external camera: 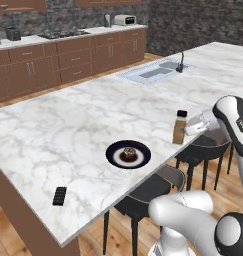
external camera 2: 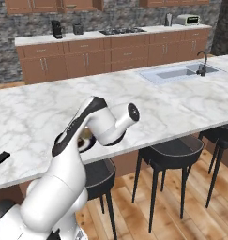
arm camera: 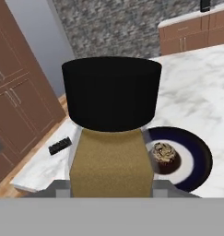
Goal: Take the cinnamon bottle from the cabinet and place it on the dining table, next to the plate with the cupcake. Then take the chocolate from the dining counter and place it on the cupcake plate.
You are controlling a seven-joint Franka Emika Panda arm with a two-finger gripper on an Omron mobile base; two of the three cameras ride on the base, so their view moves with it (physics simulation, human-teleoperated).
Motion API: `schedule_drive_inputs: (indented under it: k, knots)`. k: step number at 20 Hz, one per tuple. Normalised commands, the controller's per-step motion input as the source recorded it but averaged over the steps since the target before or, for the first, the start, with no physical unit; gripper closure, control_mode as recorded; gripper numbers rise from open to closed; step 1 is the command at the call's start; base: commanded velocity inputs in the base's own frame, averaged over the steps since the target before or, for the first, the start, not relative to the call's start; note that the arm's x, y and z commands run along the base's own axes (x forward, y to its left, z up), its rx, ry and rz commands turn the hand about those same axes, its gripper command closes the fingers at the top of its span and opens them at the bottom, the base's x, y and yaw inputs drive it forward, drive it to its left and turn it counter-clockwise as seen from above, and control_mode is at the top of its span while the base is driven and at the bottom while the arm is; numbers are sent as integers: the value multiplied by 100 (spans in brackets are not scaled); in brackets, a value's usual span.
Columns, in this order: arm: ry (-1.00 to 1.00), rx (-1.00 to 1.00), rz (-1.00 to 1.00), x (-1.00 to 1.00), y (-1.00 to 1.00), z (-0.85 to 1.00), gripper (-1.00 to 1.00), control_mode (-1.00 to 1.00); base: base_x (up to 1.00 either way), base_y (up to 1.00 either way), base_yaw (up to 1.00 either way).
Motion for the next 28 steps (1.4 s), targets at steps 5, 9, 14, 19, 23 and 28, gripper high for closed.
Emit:
schedule_drive_inputs:
  k: [5,9,14,19,23,28]
  knots:
    - [-9,-1,0,16,3,-29,100,-100,0,0,0]
    - [-9,-4,0,12,0,-21,100,-100,0,0,0]
    - [-14,-11,0,13,1,-15,100,-100,0,0,0]
    - [-6,-7,0,22,0,-10,100,-100,0,0,0]
    - [-3,1,0,25,0,-12,100,-100,0,0,0]
    - [0,2,0,25,0,-13,100,-100,0,0,0]
